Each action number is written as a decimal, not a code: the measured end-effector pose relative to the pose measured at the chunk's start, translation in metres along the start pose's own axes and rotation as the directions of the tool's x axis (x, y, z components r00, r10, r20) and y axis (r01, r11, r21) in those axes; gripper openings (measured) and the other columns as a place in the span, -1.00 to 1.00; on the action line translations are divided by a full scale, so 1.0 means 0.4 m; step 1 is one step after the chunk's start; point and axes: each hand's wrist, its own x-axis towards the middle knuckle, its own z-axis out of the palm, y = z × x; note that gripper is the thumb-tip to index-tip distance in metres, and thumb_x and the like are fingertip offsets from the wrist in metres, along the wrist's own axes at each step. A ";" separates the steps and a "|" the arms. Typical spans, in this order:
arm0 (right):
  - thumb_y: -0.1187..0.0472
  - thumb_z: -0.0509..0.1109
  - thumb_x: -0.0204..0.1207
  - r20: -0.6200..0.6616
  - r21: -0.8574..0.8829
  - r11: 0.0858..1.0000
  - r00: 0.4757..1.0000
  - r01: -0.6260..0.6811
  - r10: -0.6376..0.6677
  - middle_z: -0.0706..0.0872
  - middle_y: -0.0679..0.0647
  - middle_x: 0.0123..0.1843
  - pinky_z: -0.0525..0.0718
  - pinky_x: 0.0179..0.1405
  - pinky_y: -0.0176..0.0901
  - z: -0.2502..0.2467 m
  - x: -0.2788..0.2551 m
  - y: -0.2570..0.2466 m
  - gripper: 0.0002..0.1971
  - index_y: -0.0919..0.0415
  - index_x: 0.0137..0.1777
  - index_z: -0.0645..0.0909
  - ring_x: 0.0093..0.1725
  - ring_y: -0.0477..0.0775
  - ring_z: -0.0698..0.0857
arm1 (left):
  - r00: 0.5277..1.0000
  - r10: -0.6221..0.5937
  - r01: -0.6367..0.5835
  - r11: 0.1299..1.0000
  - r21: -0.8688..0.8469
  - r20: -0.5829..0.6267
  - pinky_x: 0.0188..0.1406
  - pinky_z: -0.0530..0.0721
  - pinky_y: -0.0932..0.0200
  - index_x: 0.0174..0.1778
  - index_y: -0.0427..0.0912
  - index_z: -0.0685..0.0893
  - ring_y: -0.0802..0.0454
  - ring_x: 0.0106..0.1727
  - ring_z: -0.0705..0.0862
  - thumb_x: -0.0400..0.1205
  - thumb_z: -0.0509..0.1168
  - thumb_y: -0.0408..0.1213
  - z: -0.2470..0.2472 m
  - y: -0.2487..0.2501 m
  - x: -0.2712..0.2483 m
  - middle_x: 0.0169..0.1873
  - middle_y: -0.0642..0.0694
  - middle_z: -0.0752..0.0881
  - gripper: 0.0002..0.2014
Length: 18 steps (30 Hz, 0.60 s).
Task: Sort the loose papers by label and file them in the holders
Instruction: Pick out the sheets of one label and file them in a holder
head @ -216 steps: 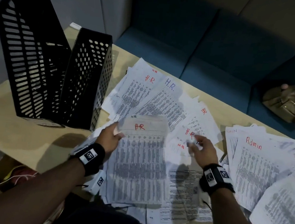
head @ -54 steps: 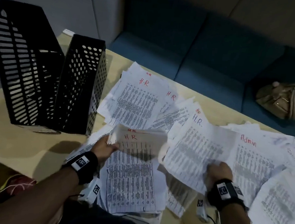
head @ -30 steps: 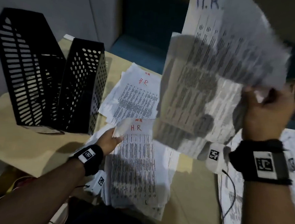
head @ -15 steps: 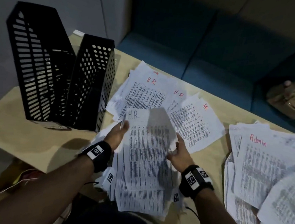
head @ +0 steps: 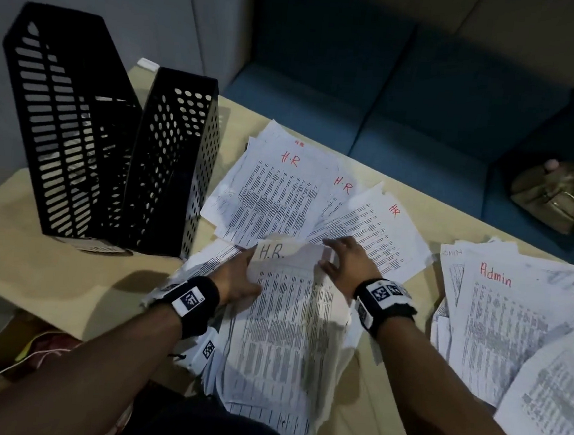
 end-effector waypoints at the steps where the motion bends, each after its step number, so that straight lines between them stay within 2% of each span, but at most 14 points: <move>1: -0.10 0.27 0.60 -0.012 0.045 0.998 0.999 -0.042 0.043 0.37 0.10 0.51 0.57 0.32 0.07 0.010 -0.006 -0.002 -0.49 0.00 0.52 0.40 0.39 0.20 0.52 | 1.000 0.006 -0.006 1.000 -0.010 -0.002 0.10 0.72 0.00 0.57 -0.07 0.30 -0.03 0.06 0.69 0.46 0.46 -0.48 0.000 0.002 0.000 0.10 -0.04 0.65 -0.22; 4: -0.05 0.31 0.59 -0.038 0.085 0.993 0.996 -0.082 0.085 0.42 0.14 0.48 0.47 0.38 -0.01 0.044 -0.029 -0.011 -0.57 0.14 0.38 0.56 0.42 0.19 0.46 | 0.995 0.101 -0.100 0.990 -0.104 0.004 0.26 0.66 -0.20 0.54 0.22 0.30 -0.09 0.25 0.65 0.43 0.46 -0.29 -0.003 0.008 0.003 0.34 -0.08 0.60 -0.21; 6: -0.06 0.30 0.59 -0.018 0.061 0.996 0.998 -0.063 0.065 0.44 0.14 0.50 0.45 0.45 -0.02 0.070 -0.043 -0.008 -0.60 0.17 0.30 0.61 0.47 0.14 0.44 | 0.984 0.175 -0.172 0.981 -0.085 0.034 0.25 0.64 -0.10 0.50 0.33 0.29 -0.12 0.34 0.59 0.43 0.37 -0.29 -0.002 0.012 0.012 0.40 -0.10 0.54 -0.25; 8: -0.07 0.26 0.61 -0.038 0.105 0.990 0.994 -0.097 0.102 0.45 0.12 0.53 0.43 0.50 -0.04 0.089 -0.055 0.011 -0.52 0.21 0.41 0.52 0.49 0.08 0.44 | 0.972 0.225 -0.225 0.974 0.002 0.070 -0.02 0.70 0.06 0.40 0.29 0.31 -0.17 0.15 0.64 0.49 0.28 -0.45 0.003 0.019 0.021 0.23 -0.11 0.58 -0.33; 10: -0.06 0.24 0.62 -0.119 0.214 0.959 0.969 -0.187 0.216 0.43 0.13 0.55 0.40 0.52 0.02 0.094 -0.070 0.034 -0.46 0.19 0.52 0.41 0.51 0.11 0.42 | 0.970 0.224 -0.232 0.970 0.078 0.095 -0.36 0.64 0.16 0.50 0.23 0.22 -0.13 -0.16 0.66 0.51 0.26 -0.55 0.005 0.027 0.028 0.15 -0.09 0.56 -0.24; 11: -0.05 0.26 0.61 -0.149 0.299 0.924 0.945 -0.238 0.292 0.44 0.16 0.54 0.41 0.51 0.05 0.095 -0.079 0.045 -0.43 0.17 0.56 0.35 0.50 0.15 0.43 | 0.971 0.214 -0.225 0.968 0.114 0.105 -0.46 0.58 0.19 0.55 0.25 0.15 -0.10 -0.28 0.63 0.50 0.26 -0.57 0.003 0.029 0.031 0.17 -0.09 0.55 -0.17; 12: -0.04 0.29 0.60 -0.156 0.385 0.879 0.919 -0.280 0.362 0.46 0.17 0.53 0.41 0.50 0.05 0.096 -0.088 0.054 -0.40 0.15 0.59 0.31 0.49 0.17 0.45 | 0.970 0.214 -0.229 0.963 0.139 0.115 -0.50 0.54 0.19 0.57 0.29 0.11 -0.09 -0.34 0.61 0.49 0.26 -0.57 0.000 0.033 0.034 0.20 -0.11 0.55 -0.12; 14: -0.11 0.31 0.58 -0.095 0.484 0.811 0.902 -0.328 0.421 0.46 0.11 0.54 0.44 0.46 0.00 0.104 -0.102 0.065 -0.34 0.10 0.62 0.25 0.47 0.15 0.48 | 0.966 0.223 -0.245 0.951 0.187 0.134 -0.52 0.53 0.17 0.53 0.28 0.18 -0.10 -0.36 0.60 0.51 0.25 -0.55 -0.006 0.045 0.037 0.21 -0.14 0.59 -0.19; 16: -0.19 0.28 0.56 -0.055 0.464 0.834 0.930 -0.298 0.362 0.40 0.09 0.59 0.43 0.48 0.04 0.114 -0.110 0.069 -0.29 0.05 0.64 0.21 0.50 0.14 0.45 | 0.960 0.249 -0.273 0.938 0.213 0.131 -0.49 0.64 0.09 0.47 0.21 0.25 -0.15 -0.30 0.68 0.54 0.25 -0.53 -0.006 0.057 0.039 0.16 -0.14 0.65 -0.30; 18: -0.17 0.26 0.60 -0.059 0.378 0.893 0.956 -0.245 0.287 0.27 0.12 0.65 0.34 0.54 0.05 0.114 -0.109 0.068 -0.32 0.07 0.64 0.20 0.59 0.15 0.31 | 0.959 0.255 -0.276 0.942 0.193 0.124 -0.41 0.69 0.01 0.47 0.24 0.21 -0.17 -0.27 0.69 0.55 0.24 -0.53 0.003 0.067 0.042 0.09 -0.15 0.67 -0.29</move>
